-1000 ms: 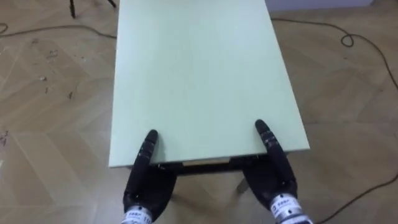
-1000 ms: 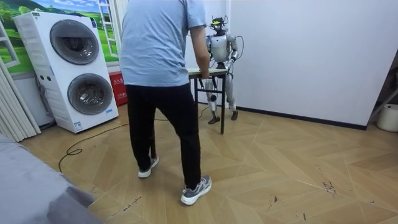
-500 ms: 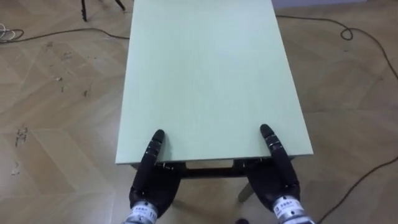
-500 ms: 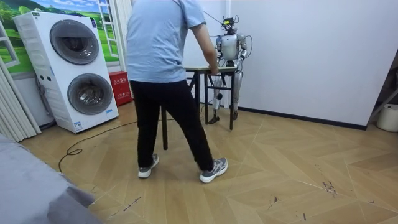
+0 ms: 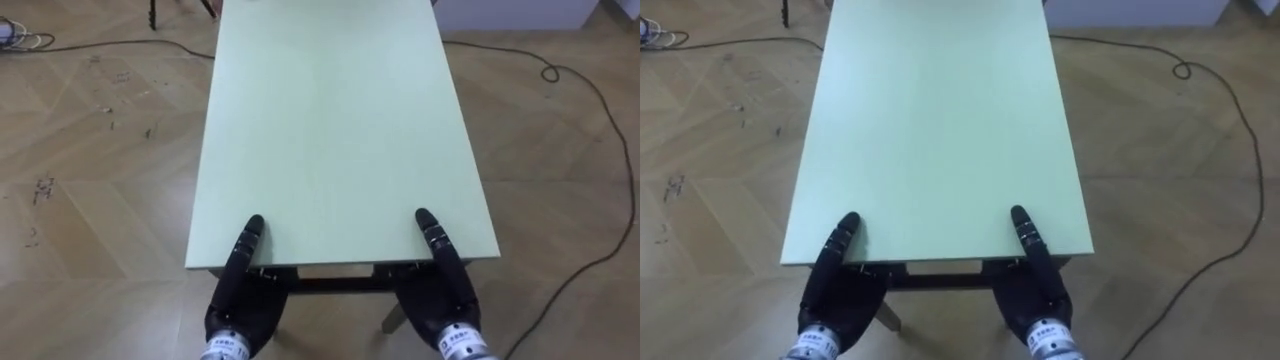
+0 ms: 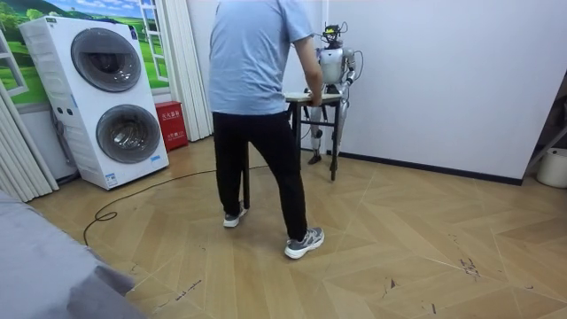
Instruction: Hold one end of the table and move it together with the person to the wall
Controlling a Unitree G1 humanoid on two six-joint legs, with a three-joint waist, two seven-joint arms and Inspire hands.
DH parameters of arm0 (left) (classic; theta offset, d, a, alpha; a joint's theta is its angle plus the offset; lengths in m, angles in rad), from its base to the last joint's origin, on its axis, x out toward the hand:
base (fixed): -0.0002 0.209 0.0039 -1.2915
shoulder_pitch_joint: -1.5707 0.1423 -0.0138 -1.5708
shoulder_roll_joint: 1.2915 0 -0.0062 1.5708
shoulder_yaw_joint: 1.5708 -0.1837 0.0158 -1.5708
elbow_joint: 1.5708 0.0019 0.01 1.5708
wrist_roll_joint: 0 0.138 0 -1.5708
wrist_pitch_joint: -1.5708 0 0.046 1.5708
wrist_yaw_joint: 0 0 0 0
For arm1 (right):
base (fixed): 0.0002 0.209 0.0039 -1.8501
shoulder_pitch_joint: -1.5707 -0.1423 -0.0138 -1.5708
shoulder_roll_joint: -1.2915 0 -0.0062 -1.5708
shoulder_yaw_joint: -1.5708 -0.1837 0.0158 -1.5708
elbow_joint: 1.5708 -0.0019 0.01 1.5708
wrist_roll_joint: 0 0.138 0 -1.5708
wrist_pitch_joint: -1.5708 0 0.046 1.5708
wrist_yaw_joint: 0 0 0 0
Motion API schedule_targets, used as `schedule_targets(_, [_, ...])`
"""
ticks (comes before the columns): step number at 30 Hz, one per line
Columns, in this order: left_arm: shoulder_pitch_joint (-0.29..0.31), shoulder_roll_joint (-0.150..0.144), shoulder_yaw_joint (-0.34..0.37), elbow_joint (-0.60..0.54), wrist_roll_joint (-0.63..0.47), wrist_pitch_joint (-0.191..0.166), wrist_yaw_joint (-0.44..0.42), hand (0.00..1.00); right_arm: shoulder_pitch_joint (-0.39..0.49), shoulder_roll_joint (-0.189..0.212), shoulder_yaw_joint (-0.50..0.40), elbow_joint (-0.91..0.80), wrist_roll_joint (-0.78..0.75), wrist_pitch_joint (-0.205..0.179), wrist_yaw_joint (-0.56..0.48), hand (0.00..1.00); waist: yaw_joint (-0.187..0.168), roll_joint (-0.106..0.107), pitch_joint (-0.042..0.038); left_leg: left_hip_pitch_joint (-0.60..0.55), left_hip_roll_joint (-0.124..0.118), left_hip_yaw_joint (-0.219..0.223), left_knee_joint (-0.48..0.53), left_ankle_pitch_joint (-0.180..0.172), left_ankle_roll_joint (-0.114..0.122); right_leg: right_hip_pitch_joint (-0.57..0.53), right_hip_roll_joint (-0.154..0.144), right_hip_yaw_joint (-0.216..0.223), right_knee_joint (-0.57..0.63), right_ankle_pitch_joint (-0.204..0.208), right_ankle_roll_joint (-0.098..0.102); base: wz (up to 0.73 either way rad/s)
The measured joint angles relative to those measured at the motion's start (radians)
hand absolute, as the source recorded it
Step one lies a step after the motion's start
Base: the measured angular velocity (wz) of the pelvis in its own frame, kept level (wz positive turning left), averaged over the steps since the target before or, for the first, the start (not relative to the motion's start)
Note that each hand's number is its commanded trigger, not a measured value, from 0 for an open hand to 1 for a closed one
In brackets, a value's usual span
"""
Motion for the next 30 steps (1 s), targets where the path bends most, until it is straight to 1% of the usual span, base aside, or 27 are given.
schedule_targets(2, [0.000,0.001,0.003,0.000,0.006,-0.001,0.001,1.00,0.000,0.002,0.013,0.001,0.005,-0.015,-0.003,1.00,0.002,-0.001,0.0006,-0.006,0.014,0.000,0.003,0.005,-0.009,0.008,0.017,-0.004,-0.030,0.012,-0.007,-0.04])
schedule_targets(4, [0.000,0.001,0.003,0.000,0.007,-0.006,0.001,1.00,0.001,-0.001,0.021,0.001,0.008,-0.031,-0.003,1.00,0.003,0.000,0.0007,-0.014,0.028,-0.002,0.003,0.012,-0.021,0.010,0.032,-0.010,-0.047,0.021,-0.019,0.00])
schedule_targets(6, [0.000,0.001,0.003,0.000,0.007,-0.007,0.001,1.00,0.001,-0.002,0.022,0.001,0.010,-0.033,-0.003,1.00,0.003,0.000,0.0010,-0.016,0.032,-0.007,0.002,0.016,-0.029,0.009,0.043,-0.016,-0.047,0.024,-0.024,0.05])
schedule_targets(7, [0.000,0.001,0.002,0.000,0.007,-0.008,0.001,1.00,0.001,-0.002,0.024,0.001,0.010,-0.036,-0.003,1.00,0.002,0.001,0.0012,-0.017,0.036,-0.013,0.001,0.019,-0.034,0.009,0.047,-0.027,-0.047,0.025,-0.025,0.08])
schedule_targets(11, [0.000,0.001,-0.007,0.000,0.007,-0.024,0.000,1.00,0.001,-0.006,0.035,0.001,0.014,-0.053,-0.002,1.00,0.006,0.004,0.0030,-0.017,0.048,-0.020,-0.005,0.024,-0.046,0.010,0.059,-0.032,-0.048,0.026,-0.030,0.05])
schedule_targets(14, [0.003,0.002,-0.015,0.000,0.008,-0.036,0.000,1.00,0.001,-0.009,0.036,0.001,0.014,-0.053,0.001,1.00,0.008,0.009,0.0055,-0.018,0.049,-0.036,-0.009,0.028,-0.053,0.014,0.062,-0.049,-0.048,0.023,-0.035,0.14])
schedule_targets(17, [0.009,0.005,-0.015,0.000,0.005,-0.039,0.000,1.00,0.001,-0.009,0.041,0.001,0.014,-0.053,0.001,1.00,0.011,0.010,0.0060,-0.019,0.048,-0.050,-0.009,0.030,-0.055,0.020,0.063,-0.063,-0.048,0.023,-0.035,0.16])
schedule_targets(20, [0.019,0.002,-0.017,0.000,0.001,-0.039,0.000,1.00,-0.004,-0.020,0.042,0.001,0.003,-0.053,0.001,1.00,0.014,0.010,0.0059,-0.021,0.047,-0.068,-0.009,0.031,-0.055,0.027,0.060,-0.083,-0.048,0.023,-0.035,0.19])
schedule_targets(26, [0.022,0.000,-0.022,0.000,-0.007,-0.042,-0.001,1.00,-0.022,-0.031,0.043,0.001,-0.015,-0.053,0.000,1.00,0.028,0.009,0.0056,-0.020,0.031,-0.089,-0.015,0.033,-0.054,0.052,0.059,-0.088,-0.080,0.023,-0.035,0.12])
schedule_targets(30, [0.023,-0.004,-0.020,0.000,-0.007,-0.041,-0.001,1.00,-0.025,-0.031,0.041,0.001,-0.022,-0.053,0.000,1.00,0.034,0.010,0.0058,-0.021,0.029,-0.099,-0.015,0.033,-0.054,0.060,0.060,-0.088,-0.089,0.023,-0.035,0.08])
